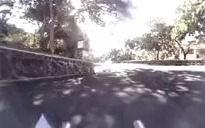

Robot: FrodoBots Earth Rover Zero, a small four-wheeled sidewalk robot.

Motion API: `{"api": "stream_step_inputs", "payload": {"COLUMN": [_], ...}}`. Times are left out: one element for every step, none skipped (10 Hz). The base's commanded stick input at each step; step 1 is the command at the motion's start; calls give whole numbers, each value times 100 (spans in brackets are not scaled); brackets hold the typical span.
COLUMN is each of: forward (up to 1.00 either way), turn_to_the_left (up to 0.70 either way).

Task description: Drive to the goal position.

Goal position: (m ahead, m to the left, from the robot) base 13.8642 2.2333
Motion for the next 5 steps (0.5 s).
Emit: {"api": "stream_step_inputs", "payload": {"forward": [70, 70, 70, 70, 70], "turn_to_the_left": [0, 0, 0, 0, 0]}}
